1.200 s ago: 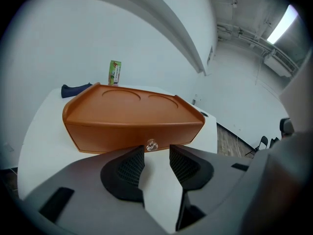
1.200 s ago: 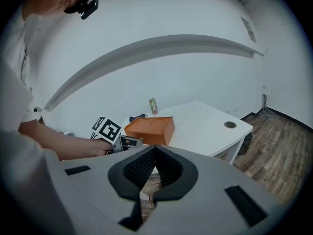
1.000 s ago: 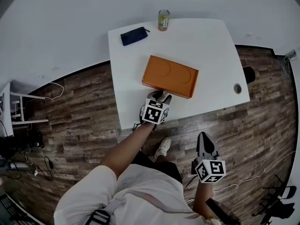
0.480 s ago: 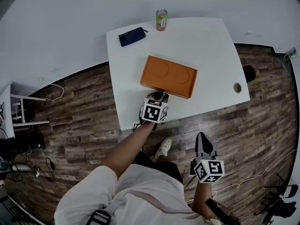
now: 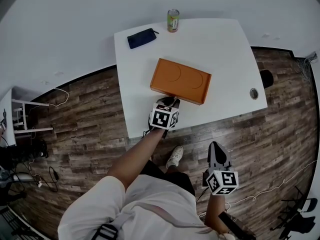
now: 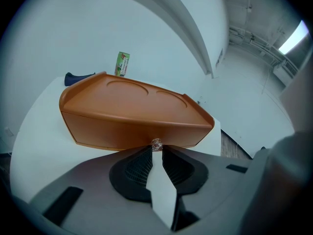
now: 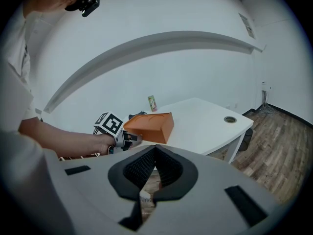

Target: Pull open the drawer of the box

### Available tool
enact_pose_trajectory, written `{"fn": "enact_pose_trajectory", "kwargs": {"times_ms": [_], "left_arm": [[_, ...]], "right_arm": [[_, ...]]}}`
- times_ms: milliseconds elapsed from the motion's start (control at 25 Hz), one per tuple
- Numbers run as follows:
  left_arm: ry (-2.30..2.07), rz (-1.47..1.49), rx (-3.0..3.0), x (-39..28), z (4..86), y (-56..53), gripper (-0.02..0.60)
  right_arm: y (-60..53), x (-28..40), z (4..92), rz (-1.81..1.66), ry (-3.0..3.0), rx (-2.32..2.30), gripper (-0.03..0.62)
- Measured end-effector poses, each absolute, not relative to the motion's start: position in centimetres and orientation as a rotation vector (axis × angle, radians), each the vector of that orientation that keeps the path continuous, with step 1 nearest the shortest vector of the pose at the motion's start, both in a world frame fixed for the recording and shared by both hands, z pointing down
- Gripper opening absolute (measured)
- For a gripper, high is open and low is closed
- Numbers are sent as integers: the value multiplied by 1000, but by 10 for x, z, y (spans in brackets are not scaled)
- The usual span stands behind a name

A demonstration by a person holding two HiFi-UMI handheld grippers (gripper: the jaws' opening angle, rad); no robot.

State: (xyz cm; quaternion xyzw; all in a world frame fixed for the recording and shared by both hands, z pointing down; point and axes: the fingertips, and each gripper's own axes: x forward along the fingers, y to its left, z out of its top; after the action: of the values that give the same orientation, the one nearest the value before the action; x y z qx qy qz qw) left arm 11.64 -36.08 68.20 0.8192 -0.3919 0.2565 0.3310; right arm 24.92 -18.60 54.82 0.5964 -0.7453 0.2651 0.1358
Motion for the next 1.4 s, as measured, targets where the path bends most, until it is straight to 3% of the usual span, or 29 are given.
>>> {"fn": "enact_pose_trajectory", "kwargs": {"times_ms": [1400], "left_arm": [[-1072,663,2080,103,685,-279,69]], "right_arm": [[-172,237,543,738,-2234,1634,-8]]}}
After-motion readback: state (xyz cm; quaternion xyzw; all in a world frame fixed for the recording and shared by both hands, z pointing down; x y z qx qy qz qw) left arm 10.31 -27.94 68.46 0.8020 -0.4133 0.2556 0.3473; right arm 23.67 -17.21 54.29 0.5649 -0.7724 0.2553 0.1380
